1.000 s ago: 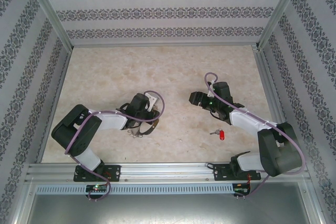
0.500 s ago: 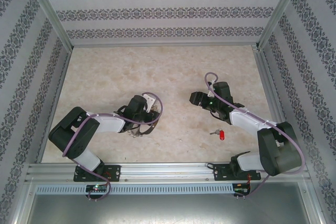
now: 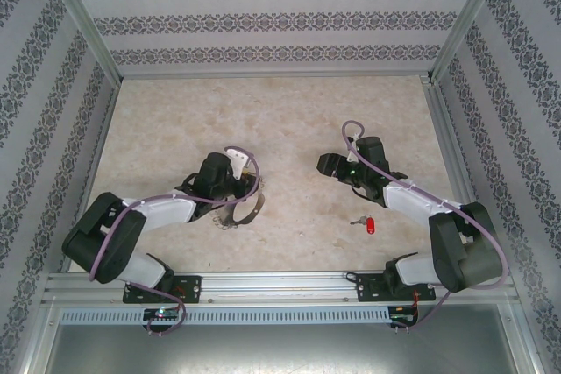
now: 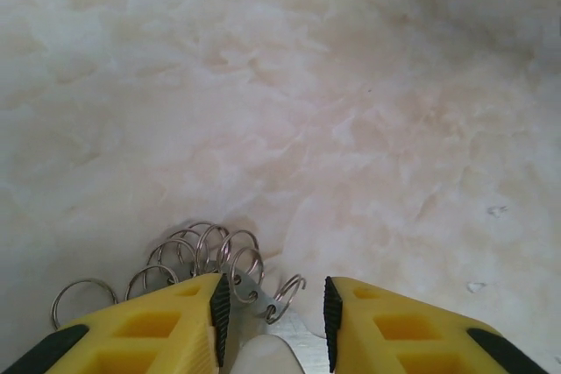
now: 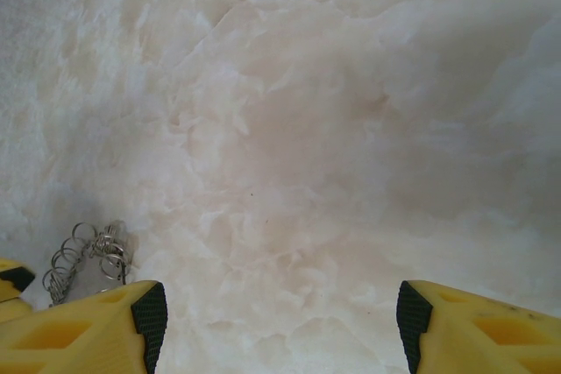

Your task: Put the keys on the keyring

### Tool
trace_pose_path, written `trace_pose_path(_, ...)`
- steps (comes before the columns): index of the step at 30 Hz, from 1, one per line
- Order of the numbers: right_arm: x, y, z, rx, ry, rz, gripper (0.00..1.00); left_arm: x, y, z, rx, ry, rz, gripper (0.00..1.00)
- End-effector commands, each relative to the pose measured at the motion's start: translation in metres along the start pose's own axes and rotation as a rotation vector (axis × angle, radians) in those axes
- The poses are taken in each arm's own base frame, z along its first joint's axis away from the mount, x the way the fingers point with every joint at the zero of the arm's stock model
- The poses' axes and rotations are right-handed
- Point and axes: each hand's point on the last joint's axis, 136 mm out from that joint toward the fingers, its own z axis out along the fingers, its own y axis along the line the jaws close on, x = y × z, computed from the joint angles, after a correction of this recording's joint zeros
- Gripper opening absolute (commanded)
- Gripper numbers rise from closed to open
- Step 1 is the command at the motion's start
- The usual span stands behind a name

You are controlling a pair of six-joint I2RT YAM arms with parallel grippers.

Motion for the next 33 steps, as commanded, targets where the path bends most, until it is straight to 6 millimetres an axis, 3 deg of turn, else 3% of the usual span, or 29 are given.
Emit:
trace_pose_path(1, -0.006, 0.004, -0.003, -0.019, -0.016, -0.025, 0.72, 0.001, -0.011, -0.005, 0.060, 0.034, -0.002, 0.36)
trace_pose_path(14, -0.005, 0.003, -0.001, -0.020, -0.014, -0.023, 0.72, 0.031, -0.006, 0.012, 0.069, 0.104, -0.039, 0.31)
trace_pose_path(22, -0.004, 0.002, -0.001, -0.018, -0.009, -0.023, 0.72, 0.033, -0.006, 0.026, 0.084, 0.107, -0.054, 0.29)
trace_pose_path(33, -0.004, 0.002, 0.002, -0.016, -0.004, -0.020, 0.72, 0.031, -0.003, 0.027, 0.062, 0.101, -0.047, 0.29)
